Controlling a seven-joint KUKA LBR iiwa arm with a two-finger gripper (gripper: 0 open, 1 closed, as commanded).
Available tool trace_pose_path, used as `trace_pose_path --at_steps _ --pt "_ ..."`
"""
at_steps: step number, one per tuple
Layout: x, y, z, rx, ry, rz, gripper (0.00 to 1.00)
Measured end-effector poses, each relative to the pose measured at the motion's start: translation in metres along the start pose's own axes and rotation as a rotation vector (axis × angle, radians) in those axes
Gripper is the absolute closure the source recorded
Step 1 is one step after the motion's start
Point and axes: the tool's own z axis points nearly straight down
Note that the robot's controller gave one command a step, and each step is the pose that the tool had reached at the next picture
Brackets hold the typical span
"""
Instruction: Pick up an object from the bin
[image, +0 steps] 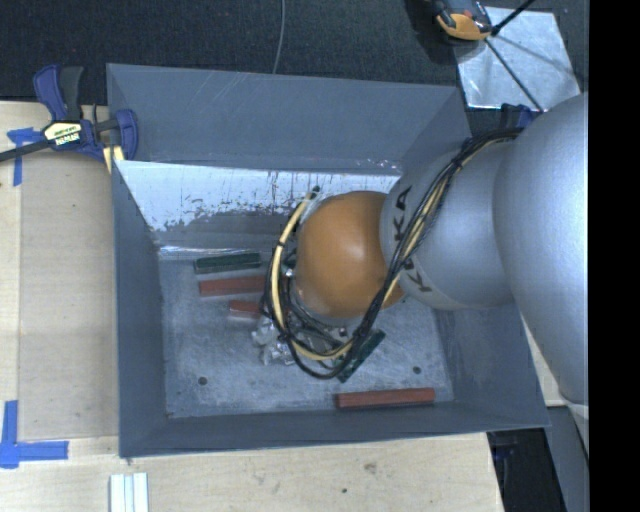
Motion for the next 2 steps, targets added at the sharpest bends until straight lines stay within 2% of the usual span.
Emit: trace_pose_path --at_steps 1,2 --pt "0.0029 -0.0005 0.0022 0.001 0.011 0.001 0.00" --pt "0.0031 -0.0005 0.0023 0.001 0.012 0.001 0.00"
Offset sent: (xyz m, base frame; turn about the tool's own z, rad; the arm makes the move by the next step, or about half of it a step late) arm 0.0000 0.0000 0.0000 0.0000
